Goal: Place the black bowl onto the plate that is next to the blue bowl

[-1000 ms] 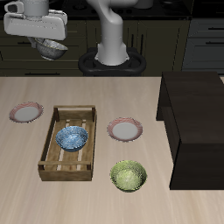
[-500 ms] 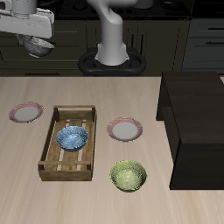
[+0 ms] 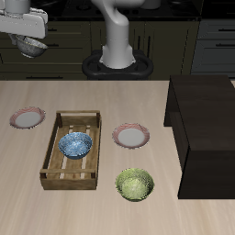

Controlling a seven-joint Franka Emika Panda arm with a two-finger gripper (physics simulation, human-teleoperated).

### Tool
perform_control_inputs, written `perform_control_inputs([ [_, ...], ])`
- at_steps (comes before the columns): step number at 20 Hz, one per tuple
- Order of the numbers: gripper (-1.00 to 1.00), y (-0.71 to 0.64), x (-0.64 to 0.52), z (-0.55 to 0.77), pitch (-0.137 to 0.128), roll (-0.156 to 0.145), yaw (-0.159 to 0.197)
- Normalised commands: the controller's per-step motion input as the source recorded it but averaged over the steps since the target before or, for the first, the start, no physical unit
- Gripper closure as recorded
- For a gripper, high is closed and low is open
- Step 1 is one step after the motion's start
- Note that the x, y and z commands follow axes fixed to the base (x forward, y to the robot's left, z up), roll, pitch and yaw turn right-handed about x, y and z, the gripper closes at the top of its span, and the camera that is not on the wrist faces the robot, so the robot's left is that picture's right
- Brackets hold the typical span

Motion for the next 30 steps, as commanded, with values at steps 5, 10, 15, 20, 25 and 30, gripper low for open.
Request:
perform_control_inputs([
  [5,1.00,0.00,-0.04,-0.19,-0.020,-0.006,0.006],
  [10,1.00,0.05,0.24,-0.37,0.038,-0.014,-0.008],
  [15,1.00,0.05,0.21,-0.23,0.001,-0.008,-0.001],
  [20,1.00,0.15,0.22,-0.30,0.027,0.005,0.011],
  [25,1.00,0.17,0.14,-0.24,0.039,0.038,0.024],
  [30,1.00,-0.11,0.14,-0.28,0.056,-0.012,-0.014],
])
